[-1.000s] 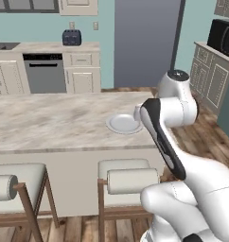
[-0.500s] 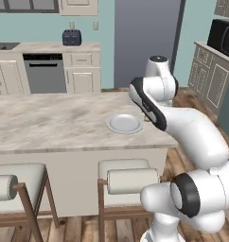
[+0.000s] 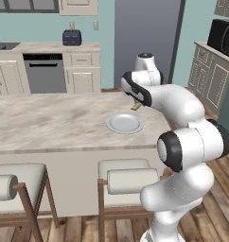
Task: Retrieve the butter from the fridge and place it on a plate on the dining table. Then retrieve the butter knife by the fridge and place it near the plate.
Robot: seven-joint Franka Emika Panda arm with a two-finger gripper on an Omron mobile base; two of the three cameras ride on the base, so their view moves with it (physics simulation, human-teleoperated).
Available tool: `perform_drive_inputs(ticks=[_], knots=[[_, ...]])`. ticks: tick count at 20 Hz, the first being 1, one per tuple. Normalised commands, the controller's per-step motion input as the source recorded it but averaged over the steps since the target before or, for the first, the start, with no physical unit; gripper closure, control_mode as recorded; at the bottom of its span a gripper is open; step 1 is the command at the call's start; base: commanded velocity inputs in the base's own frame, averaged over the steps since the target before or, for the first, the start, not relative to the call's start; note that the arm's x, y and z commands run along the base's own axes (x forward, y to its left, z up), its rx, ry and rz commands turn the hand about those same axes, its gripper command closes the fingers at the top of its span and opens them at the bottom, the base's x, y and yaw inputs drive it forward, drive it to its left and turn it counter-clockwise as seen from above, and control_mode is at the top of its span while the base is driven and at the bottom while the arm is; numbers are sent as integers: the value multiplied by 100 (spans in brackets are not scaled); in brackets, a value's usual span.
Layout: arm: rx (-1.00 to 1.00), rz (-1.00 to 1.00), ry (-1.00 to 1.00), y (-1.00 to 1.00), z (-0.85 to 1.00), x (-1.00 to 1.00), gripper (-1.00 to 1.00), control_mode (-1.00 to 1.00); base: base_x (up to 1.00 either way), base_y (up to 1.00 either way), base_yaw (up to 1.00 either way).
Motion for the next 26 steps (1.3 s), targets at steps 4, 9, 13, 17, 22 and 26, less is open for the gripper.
perform_drive_inputs(ticks=[4,9,13,17,22,26], knots=[[12,-7,0,-6,-30,99,100,-100,0,0,0],[8,-7,0,-1,-48,91,100,-100,0,0,0],[0,-4,0,-35,-46,62,100,-100,0,0,0],[-2,-2,0,-33,-53,49,100,-100,0,0,0],[-8,0,0,-1,-63,13,100,-100,0,0,0],[-5,0,0,0,-49,7,100,-100,0,0,0]])
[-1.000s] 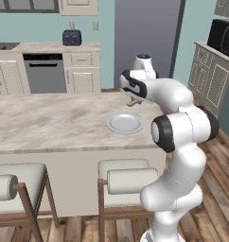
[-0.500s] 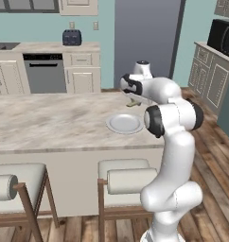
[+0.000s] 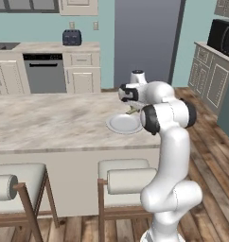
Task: Retrieve the butter from the fridge and place it on a plate on the dining table. Then retrieve the butter knife by the fridge and place it near the plate.
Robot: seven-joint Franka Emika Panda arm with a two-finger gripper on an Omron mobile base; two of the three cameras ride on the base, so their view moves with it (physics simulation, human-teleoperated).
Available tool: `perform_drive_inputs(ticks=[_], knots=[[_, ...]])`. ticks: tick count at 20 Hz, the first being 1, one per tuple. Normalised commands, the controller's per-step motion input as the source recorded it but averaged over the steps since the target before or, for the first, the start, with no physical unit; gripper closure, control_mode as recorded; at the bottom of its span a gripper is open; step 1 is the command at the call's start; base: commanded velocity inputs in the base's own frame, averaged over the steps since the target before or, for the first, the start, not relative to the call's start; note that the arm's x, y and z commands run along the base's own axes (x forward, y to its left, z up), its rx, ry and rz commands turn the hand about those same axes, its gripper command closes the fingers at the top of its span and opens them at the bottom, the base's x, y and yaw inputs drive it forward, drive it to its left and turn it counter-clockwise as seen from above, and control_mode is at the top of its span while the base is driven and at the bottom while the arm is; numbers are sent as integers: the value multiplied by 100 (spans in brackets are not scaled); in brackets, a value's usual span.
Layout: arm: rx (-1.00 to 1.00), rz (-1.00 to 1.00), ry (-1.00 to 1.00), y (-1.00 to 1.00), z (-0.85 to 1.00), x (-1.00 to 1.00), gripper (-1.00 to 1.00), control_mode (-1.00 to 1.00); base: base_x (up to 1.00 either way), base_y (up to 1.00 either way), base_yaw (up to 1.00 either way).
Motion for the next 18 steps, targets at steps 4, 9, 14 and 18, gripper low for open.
perform_drive_inputs(ticks=[4,9,14,18], knots=[[-1,-3,0,7,-34,16,100,-100,0,0,0],[0,-4,1,19,-37,9,100,-100,0,0,0],[0,-3,4,22,-47,11,100,-100,0,0,0],[0,-6,1,0,-48,14,100,-100,0,0,0]])
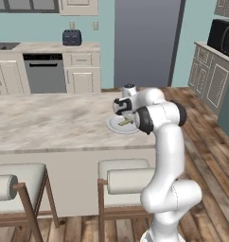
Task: Retrieve the butter from the fridge and place it on a plate on the dining table. Then retrieve the butter knife by the fridge and place it near the plate.
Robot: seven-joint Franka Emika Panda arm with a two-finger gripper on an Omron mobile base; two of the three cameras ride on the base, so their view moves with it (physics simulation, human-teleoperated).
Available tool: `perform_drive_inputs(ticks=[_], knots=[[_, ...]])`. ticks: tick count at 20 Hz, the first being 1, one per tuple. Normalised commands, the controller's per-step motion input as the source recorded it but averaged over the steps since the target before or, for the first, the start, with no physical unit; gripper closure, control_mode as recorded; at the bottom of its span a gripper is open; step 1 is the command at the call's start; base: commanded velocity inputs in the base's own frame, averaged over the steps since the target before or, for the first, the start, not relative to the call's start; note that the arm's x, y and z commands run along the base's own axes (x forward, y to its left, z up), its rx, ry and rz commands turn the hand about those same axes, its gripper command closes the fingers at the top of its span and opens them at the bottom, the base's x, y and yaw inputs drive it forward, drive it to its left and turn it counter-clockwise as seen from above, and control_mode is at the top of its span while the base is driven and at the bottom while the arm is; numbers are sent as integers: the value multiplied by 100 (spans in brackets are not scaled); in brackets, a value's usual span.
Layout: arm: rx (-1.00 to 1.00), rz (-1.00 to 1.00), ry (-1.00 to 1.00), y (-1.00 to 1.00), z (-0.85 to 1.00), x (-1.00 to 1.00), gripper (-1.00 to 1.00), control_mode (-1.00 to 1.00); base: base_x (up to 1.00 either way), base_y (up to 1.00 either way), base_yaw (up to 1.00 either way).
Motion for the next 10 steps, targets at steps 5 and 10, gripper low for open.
perform_drive_inputs(ticks=[5,10], knots=[[0,-5,0,0,-41,11,100,-100,0,0,0],[1,-1,0,0,-2,13,100,-100,0,0,0]])
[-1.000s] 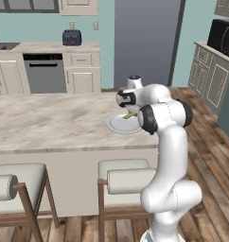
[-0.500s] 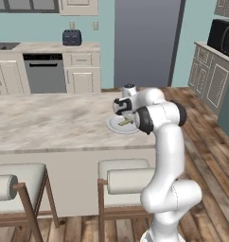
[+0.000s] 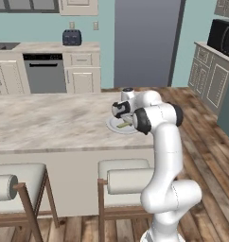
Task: Retrieve the butter from the fridge and place it on a plate on the dining table. Then retrieve the butter knife by the fridge and place it near the plate.
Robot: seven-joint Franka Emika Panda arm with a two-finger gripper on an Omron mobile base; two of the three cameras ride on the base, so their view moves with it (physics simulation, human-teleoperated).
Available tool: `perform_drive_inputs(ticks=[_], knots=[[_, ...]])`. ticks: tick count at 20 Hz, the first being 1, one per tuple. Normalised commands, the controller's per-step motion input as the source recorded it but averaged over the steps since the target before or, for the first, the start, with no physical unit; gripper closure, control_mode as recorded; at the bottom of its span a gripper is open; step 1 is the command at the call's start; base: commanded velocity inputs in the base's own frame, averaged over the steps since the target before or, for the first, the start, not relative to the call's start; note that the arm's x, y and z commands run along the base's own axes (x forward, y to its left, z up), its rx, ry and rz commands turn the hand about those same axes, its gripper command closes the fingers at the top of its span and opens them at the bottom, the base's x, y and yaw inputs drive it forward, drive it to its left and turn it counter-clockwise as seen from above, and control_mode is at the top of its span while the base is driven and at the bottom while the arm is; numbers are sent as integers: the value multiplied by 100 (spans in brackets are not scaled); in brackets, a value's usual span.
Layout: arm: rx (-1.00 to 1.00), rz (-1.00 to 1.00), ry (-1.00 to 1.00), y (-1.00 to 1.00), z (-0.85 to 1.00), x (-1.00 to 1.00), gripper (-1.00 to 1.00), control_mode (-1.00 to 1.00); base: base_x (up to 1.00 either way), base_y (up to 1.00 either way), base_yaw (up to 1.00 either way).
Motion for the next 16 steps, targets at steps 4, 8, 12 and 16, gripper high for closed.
perform_drive_inputs(ticks=[4,8,12,16], knots=[[2,0,0,0,0,17,100,-100,0,0,0],[0,0,0,0,0,13,100,-100,0,0,0],[1,0,0,0,0,12,100,-100,0,0,0],[2,0,0,0,-5,9,-100,-100,0,0,0]])
